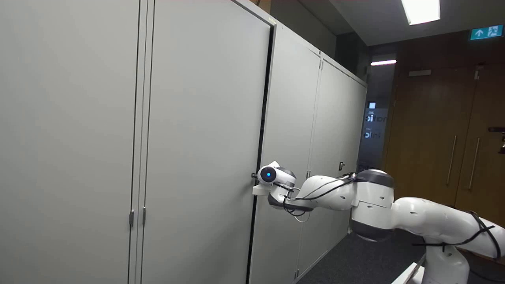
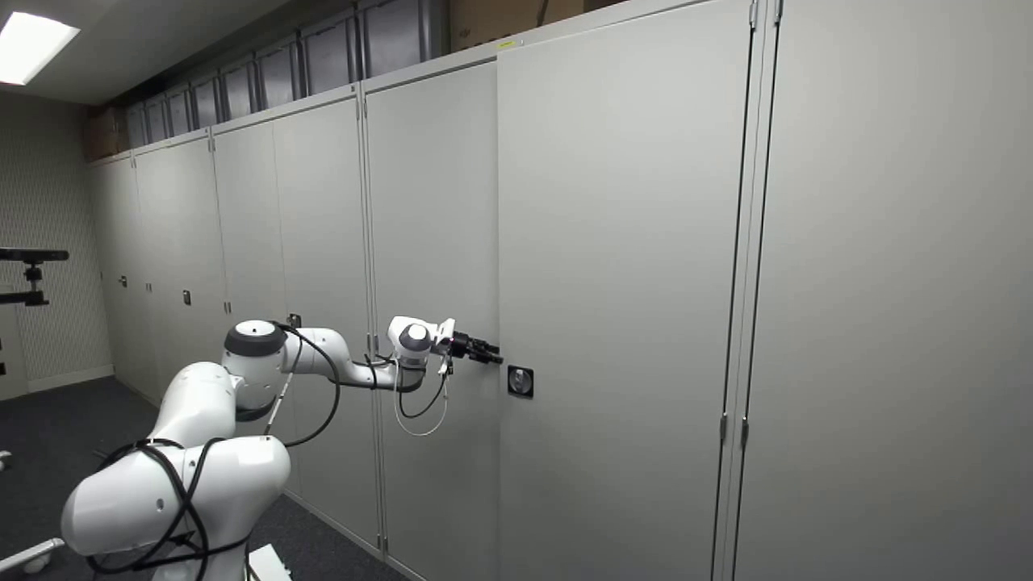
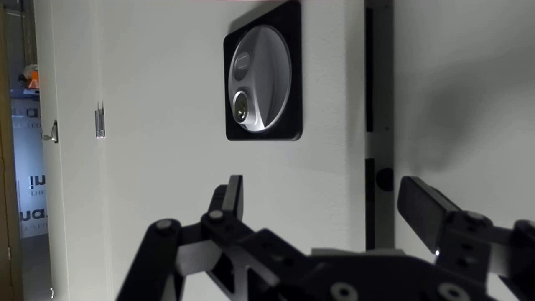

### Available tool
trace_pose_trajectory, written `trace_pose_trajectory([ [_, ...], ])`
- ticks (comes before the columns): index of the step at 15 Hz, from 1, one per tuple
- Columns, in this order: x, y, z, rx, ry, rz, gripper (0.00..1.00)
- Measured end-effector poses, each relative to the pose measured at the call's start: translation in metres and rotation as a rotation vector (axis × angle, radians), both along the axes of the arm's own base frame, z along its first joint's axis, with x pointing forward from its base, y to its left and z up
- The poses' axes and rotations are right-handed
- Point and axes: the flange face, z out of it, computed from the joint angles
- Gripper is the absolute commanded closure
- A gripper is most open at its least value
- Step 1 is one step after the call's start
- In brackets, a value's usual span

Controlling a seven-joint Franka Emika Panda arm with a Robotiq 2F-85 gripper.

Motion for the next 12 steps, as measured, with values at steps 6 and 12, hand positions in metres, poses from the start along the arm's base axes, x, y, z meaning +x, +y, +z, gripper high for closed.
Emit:
trace_pose_trajectory([
  [6, 0.0069, -0.0037, -0.0025, 0.000, -0.010, -0.009, 0.00],
  [12, 0.0092, -0.0052, -0.0096, -0.018, -0.012, -0.030, 0.00],
])
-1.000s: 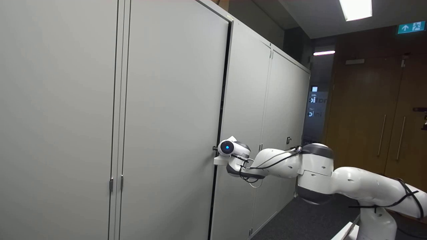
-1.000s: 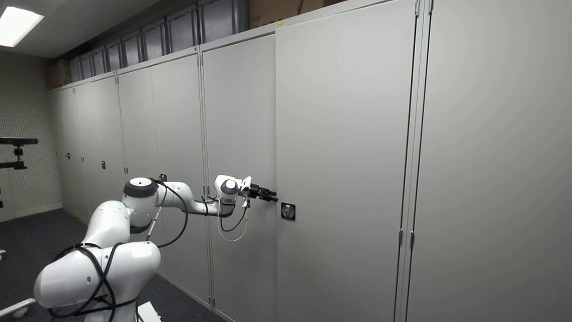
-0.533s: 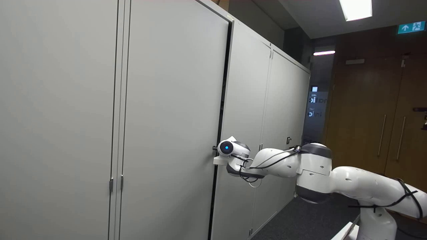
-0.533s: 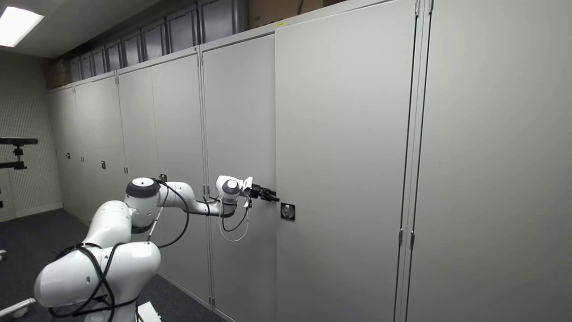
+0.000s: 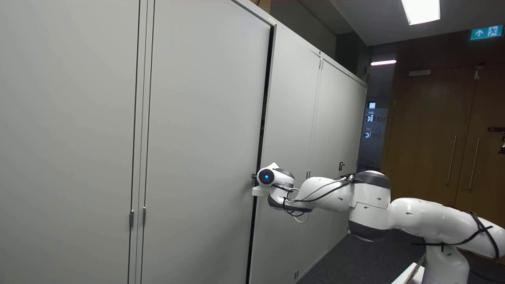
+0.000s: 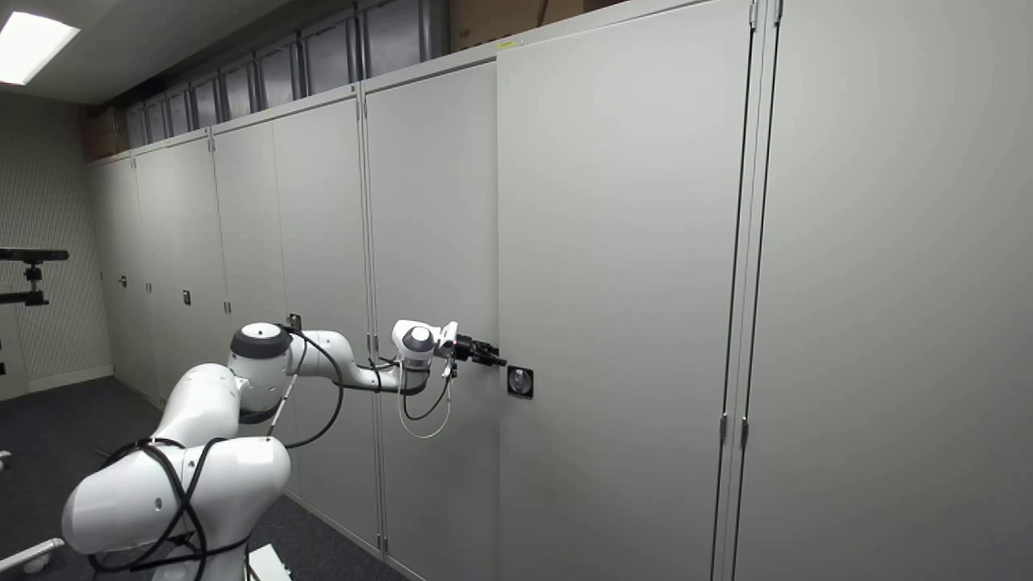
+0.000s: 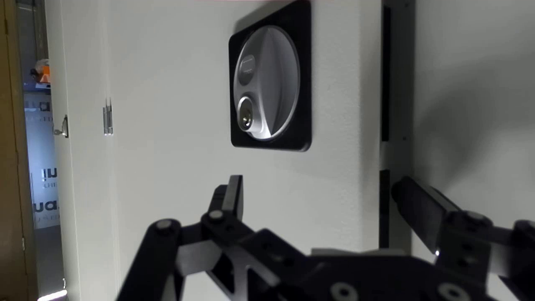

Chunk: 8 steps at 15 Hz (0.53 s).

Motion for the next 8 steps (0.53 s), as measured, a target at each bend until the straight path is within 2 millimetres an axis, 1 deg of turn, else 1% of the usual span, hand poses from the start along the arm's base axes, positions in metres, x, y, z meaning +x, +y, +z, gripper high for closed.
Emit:
trace_pose_trajectory([
  [8, 0.0001, -0.0038, -0.0030, -0.021, 0.015, -0.028, 0.00],
])
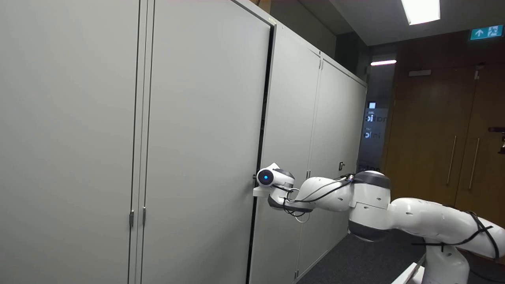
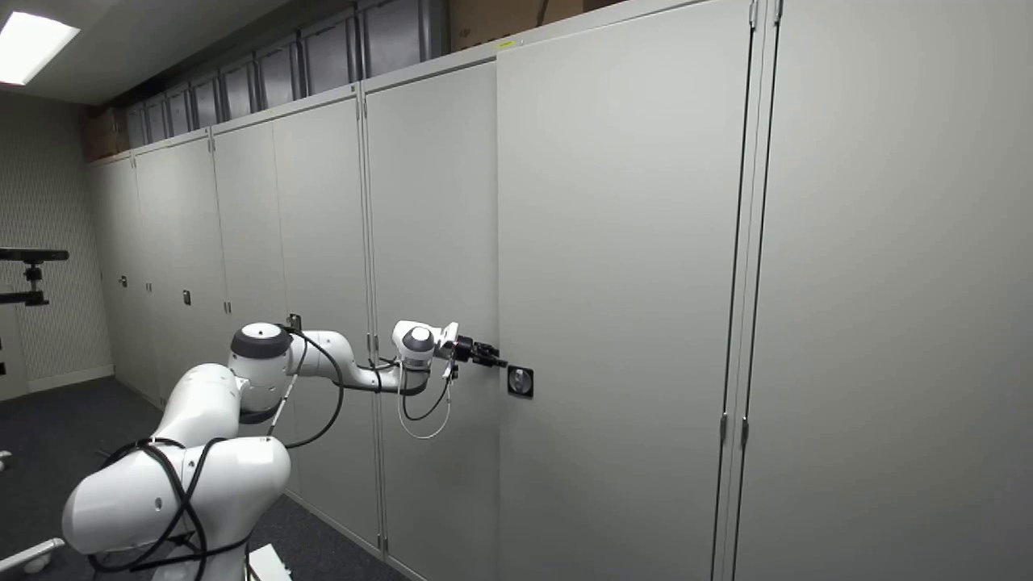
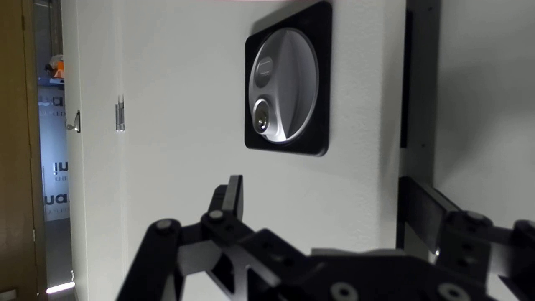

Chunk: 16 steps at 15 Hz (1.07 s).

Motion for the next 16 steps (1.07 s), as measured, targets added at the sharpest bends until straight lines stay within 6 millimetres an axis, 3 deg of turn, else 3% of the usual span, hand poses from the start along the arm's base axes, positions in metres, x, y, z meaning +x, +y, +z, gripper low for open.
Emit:
trace_pose_trajectory([
  [16, -0.0076, -0.0009, -0.0053, -0.048, 0.028, -0.029, 0.00],
])
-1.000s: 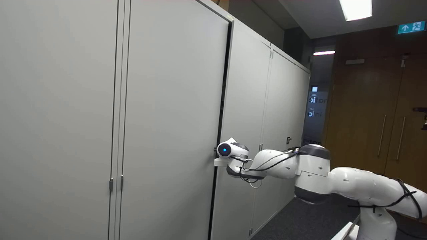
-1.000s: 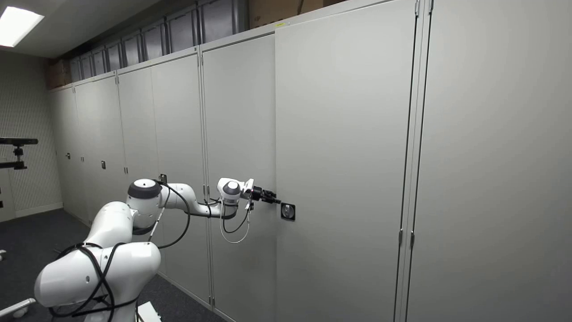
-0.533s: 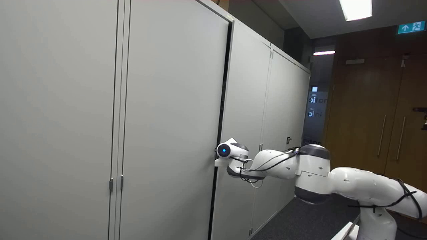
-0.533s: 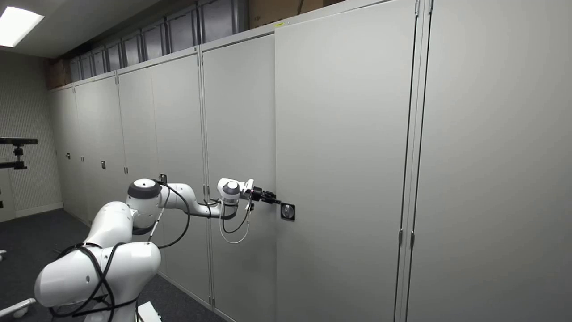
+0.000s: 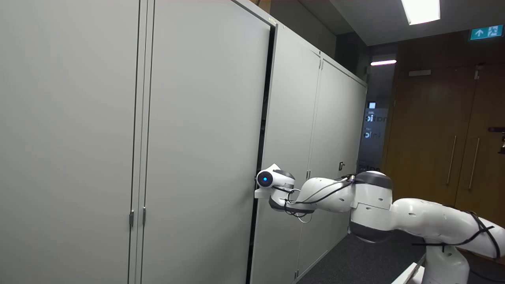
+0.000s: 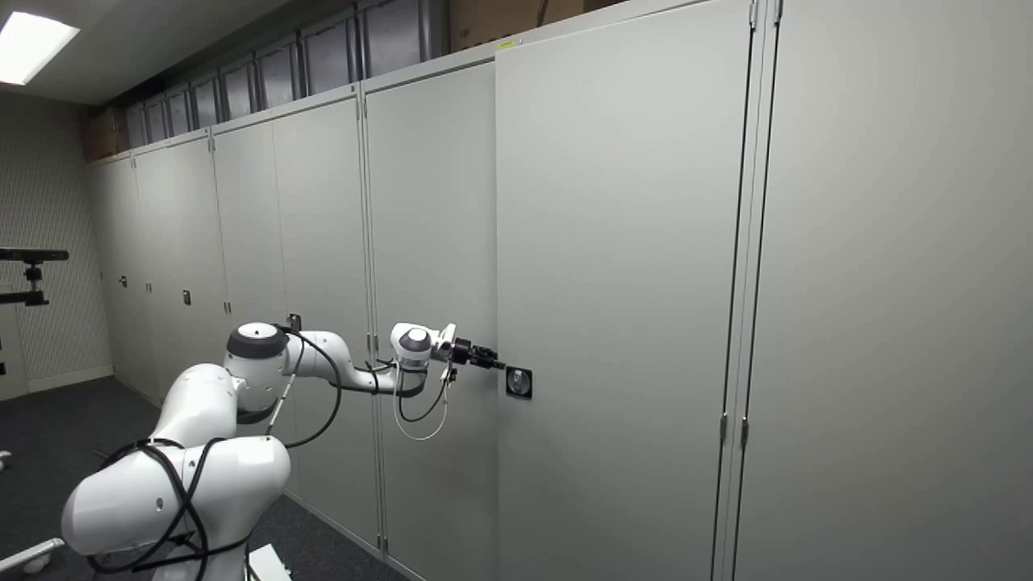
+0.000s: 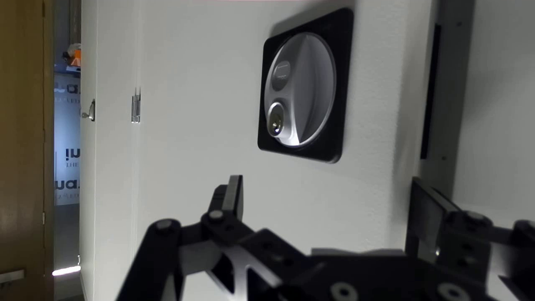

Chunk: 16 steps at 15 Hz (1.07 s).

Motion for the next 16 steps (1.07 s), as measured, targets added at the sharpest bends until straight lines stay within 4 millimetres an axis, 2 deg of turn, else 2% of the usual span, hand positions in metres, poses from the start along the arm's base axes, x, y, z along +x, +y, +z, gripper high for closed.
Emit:
trace_pose_trajectory([
  [16, -0.019, -0.004, 0.002, 0.017, 0.022, -0.020, 0.00],
])
